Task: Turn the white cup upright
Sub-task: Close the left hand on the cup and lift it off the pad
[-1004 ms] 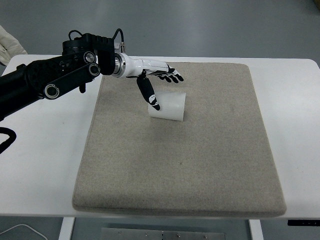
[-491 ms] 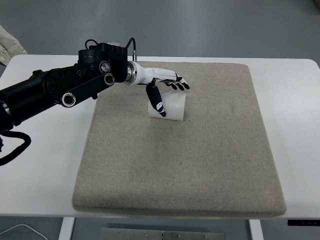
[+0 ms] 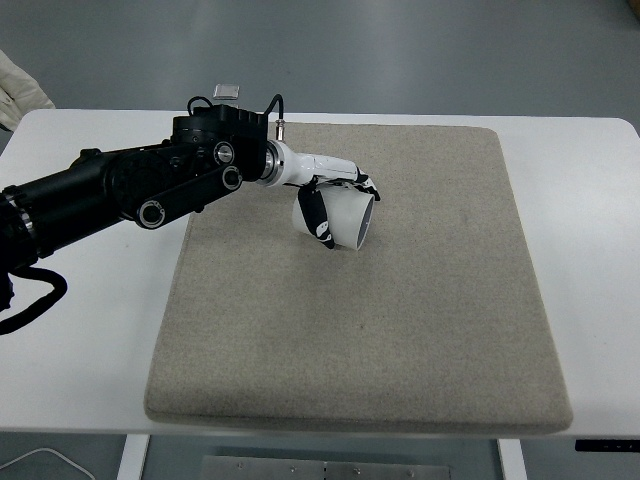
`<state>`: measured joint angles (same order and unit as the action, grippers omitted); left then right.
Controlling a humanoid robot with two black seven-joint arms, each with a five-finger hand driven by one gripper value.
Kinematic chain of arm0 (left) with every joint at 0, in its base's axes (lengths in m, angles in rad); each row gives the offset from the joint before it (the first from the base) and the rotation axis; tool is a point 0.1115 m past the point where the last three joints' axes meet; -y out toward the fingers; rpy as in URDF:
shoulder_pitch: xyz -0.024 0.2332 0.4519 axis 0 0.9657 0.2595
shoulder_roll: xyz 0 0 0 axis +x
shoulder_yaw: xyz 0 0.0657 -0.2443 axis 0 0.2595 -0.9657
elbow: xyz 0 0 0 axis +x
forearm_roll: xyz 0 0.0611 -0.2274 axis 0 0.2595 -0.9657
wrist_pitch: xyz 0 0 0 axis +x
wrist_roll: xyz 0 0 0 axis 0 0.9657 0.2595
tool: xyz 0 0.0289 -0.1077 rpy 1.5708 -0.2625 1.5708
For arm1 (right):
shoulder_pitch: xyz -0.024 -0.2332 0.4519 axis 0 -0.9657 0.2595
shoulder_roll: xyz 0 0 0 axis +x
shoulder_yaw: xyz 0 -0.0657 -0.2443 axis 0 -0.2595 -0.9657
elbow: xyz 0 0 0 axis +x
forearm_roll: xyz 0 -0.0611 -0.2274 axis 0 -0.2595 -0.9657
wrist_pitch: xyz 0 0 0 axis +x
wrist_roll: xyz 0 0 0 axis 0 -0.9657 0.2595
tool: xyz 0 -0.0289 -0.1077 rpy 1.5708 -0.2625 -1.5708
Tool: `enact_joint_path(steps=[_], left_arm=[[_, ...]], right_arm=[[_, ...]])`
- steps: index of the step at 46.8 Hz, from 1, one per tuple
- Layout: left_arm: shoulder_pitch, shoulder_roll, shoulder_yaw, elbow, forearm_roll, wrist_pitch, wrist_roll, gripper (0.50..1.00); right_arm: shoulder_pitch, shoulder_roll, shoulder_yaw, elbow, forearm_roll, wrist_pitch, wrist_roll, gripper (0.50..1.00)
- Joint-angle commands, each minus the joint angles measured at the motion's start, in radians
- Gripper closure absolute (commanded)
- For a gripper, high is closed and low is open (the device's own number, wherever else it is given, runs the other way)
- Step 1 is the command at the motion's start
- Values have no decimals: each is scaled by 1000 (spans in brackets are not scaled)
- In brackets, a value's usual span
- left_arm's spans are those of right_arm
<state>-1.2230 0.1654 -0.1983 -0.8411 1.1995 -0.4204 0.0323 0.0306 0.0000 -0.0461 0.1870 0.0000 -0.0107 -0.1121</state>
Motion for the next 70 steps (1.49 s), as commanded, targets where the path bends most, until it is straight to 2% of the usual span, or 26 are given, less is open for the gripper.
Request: enact_joint_path(steps=[1, 22, 27, 37, 42, 52, 66, 70], left_arm=[[0, -7, 0, 0, 0, 0, 0, 585], [8, -12, 0, 23, 35, 0, 0, 602], [7, -12, 2, 23, 35, 0, 0, 649], [11, -12, 0, 25, 55, 12, 0, 876], [8, -12, -1, 27, 43, 18, 0, 906], [-9, -12, -52, 30, -40, 12, 0, 941], [-18, 11, -89, 91, -414, 2, -19, 934], [-13, 49, -96, 91, -501, -21, -25, 934]], right_arm=[[0, 0, 0, -1, 0, 0, 0, 570], [0, 0, 0, 0, 0, 0, 0, 570], [0, 0, 0, 0, 0, 0, 0, 570], [0, 0, 0, 0, 0, 0, 0, 570], [0, 0, 0, 0, 0, 0, 0, 570], [0, 0, 0, 0, 0, 0, 0, 570], [0, 0, 0, 0, 0, 0, 0, 570], [0, 0, 0, 0, 0, 0, 0, 570]])
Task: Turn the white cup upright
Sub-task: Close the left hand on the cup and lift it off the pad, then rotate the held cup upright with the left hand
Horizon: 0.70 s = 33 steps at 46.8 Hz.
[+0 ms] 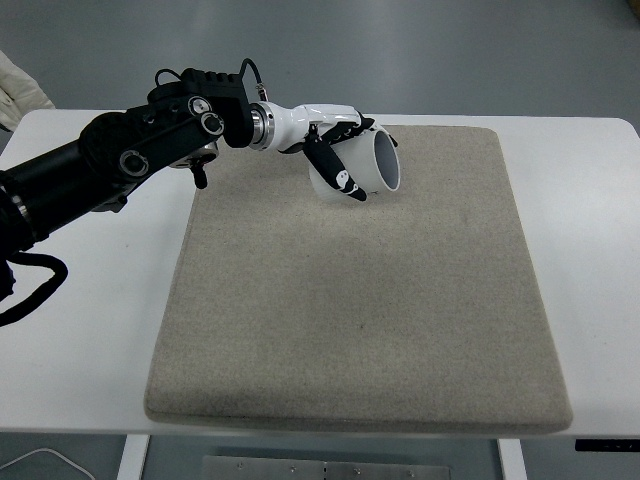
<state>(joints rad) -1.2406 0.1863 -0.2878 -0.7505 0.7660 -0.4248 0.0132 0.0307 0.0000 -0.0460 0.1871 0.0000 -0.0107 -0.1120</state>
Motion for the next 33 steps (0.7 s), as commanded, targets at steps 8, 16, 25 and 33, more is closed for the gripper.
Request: enact_joint_path(steps=[8, 16, 25, 33], left_arm=[[38, 85, -60, 10, -191, -78, -87, 928], [130, 102, -200, 46, -194, -140, -157, 919], [234, 105, -359, 92, -194, -186, -222, 919], [273, 105, -381, 131, -208, -186, -278, 915]], right_arm=[[0, 0, 0, -1, 0, 0, 0, 570], [0, 0, 0, 0, 0, 0, 0, 570], [0, 0, 0, 0, 0, 0, 0, 570], [0, 0, 0, 0, 0, 0, 0, 570]])
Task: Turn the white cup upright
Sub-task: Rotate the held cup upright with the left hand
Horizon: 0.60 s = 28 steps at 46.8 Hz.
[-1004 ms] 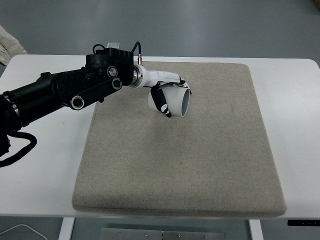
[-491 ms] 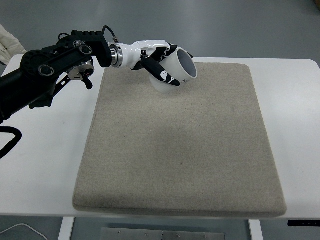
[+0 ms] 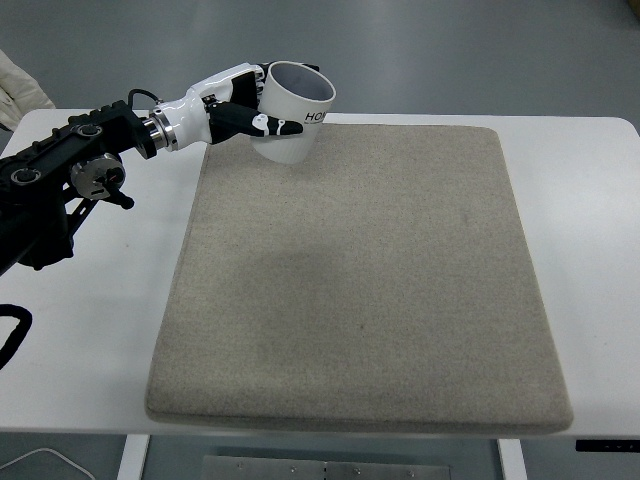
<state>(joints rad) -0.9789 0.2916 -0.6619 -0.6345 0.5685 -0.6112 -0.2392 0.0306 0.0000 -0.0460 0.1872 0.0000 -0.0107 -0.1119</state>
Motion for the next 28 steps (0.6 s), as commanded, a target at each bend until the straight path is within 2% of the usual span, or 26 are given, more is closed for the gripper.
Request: enact_joint_path(steps=[1, 8, 15, 28], left_arm=[[14, 0, -7, 21, -13, 0, -38, 915], [22, 0, 1, 68, -19, 0, -118, 894], [45, -8, -1, 105, -22, 0, -195, 894], [95, -60, -2, 188, -81, 0, -273, 902]], right_arm=[[0, 0, 0, 0, 0, 0, 0, 570], [0, 0, 0, 0, 0, 0, 0, 570], [0, 0, 0, 0, 0, 0, 0, 570], [0, 0, 0, 0, 0, 0, 0, 570]])
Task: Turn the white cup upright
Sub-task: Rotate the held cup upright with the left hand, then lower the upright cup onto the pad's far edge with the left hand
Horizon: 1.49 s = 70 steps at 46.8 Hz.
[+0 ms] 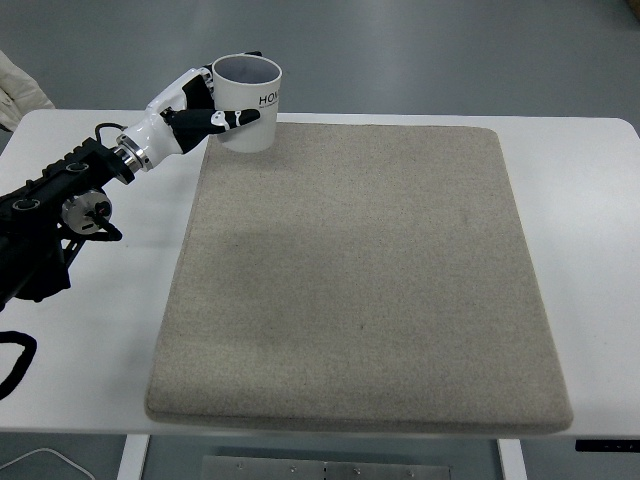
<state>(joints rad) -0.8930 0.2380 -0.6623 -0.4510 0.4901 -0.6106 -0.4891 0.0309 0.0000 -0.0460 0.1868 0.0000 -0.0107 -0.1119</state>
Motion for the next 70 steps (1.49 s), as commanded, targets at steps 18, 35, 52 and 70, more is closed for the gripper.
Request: enact_joint_path(steps=[18, 35, 52, 70], left_arm=[[32, -63, 13, 41, 13, 0, -122, 902], [54, -74, 44, 48, 137, 0, -122, 907], [81, -72, 52, 48, 200, 0, -122, 907], [94, -66, 43, 44, 196, 11, -122, 909]], right_arm=[[0, 0, 0, 0, 0, 0, 0, 570], [0, 0, 0, -1, 0, 0, 0, 570], [0, 0, 0, 0, 0, 0, 0, 570], [0, 0, 3, 0, 0, 0, 0, 570]])
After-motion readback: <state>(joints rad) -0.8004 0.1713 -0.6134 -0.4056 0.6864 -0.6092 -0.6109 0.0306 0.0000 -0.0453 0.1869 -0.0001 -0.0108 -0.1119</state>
